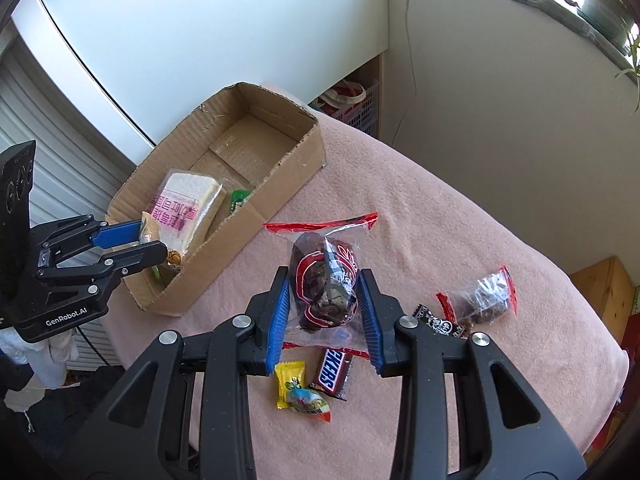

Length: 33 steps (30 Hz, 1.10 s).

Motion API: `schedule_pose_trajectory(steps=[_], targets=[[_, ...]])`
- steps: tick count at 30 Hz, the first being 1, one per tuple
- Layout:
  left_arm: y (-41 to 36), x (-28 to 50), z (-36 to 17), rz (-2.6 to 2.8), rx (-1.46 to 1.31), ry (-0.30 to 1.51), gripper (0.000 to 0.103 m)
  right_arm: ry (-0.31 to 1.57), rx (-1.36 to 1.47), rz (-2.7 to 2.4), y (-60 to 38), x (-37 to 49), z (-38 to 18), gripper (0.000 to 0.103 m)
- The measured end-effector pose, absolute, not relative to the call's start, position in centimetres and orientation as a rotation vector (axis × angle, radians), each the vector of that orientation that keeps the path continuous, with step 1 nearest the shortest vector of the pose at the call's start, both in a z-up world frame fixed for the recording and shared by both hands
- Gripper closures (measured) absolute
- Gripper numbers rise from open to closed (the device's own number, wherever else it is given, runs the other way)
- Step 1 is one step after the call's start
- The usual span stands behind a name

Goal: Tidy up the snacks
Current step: 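Carry both snacks into the box and open both tools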

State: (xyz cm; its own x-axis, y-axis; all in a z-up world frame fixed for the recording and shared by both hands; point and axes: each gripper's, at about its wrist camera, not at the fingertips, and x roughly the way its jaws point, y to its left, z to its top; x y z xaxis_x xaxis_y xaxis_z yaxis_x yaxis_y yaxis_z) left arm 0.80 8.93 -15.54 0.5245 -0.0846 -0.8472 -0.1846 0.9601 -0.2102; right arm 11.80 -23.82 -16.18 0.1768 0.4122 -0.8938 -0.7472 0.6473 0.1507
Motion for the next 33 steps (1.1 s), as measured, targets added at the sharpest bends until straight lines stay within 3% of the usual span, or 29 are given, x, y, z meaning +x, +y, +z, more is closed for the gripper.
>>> schedule_pose_trajectory(steps=[22,27,29,33], targets=[[16.8,-1.8,-16.6,0.249,-0.354,1.023,0.07,1.112,-0.454,0.949,-12.9,10.8,-17.5,0.068],[17.2,-1.6,-16.8,0.263,-0.345,1.027,0.066,1.109,-0.458,0.95,-11.8,11.1,-17.9,0.068],[17.4,-1.6,-16.8,0.268,-0.349,1.028,0.066,1.108,-0.461,0.951,-11.4,11.1,-18.1,0.066],[17.6,-1.6,-16.8,0.272,-0.352,1.028,0.064,1.086,-0.459,0.951,-10.9,11.1,-18.0,0.034]])
